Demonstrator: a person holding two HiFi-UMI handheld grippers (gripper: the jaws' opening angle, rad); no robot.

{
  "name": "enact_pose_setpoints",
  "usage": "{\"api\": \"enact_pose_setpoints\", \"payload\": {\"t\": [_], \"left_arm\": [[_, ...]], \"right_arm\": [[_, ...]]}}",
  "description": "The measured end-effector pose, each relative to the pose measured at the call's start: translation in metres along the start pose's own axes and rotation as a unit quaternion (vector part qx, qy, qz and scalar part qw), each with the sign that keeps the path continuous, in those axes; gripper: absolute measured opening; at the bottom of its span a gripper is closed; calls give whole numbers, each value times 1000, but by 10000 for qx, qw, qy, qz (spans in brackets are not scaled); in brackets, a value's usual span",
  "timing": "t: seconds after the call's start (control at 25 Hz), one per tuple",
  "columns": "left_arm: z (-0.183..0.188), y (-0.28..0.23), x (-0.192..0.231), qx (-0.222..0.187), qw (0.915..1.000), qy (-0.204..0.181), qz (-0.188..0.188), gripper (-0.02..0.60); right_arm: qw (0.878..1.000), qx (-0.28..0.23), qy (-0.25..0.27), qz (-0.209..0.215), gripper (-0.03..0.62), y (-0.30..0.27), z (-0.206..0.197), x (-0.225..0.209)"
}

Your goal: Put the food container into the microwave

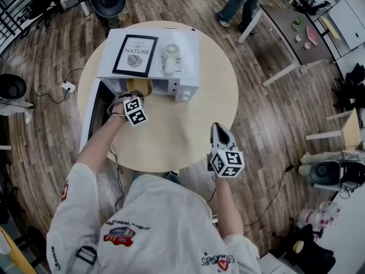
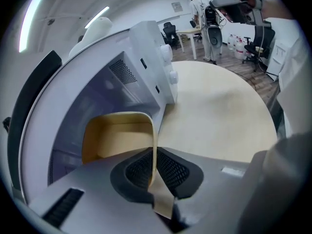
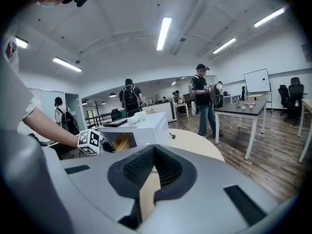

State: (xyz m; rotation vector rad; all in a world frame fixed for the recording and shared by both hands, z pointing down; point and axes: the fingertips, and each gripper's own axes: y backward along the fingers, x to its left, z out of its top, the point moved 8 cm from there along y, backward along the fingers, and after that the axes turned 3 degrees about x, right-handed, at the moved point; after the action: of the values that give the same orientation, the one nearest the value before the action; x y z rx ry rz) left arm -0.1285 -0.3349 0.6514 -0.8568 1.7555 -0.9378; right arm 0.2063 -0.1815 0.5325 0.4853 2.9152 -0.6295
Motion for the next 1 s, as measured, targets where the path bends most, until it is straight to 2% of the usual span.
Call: {"api": "enact_pose_setpoints", "payload": {"t": [0.44, 1.0], "left_arm": [[-3, -17, 15, 46, 9992, -220, 324, 17], [-10, -40, 28, 259, 9985, -277, 407, 17]], "right_arm": [[9999, 68, -34, -76, 2, -7, -5, -1], [9996, 230, -87, -150, 2, -15, -18, 3]]}}
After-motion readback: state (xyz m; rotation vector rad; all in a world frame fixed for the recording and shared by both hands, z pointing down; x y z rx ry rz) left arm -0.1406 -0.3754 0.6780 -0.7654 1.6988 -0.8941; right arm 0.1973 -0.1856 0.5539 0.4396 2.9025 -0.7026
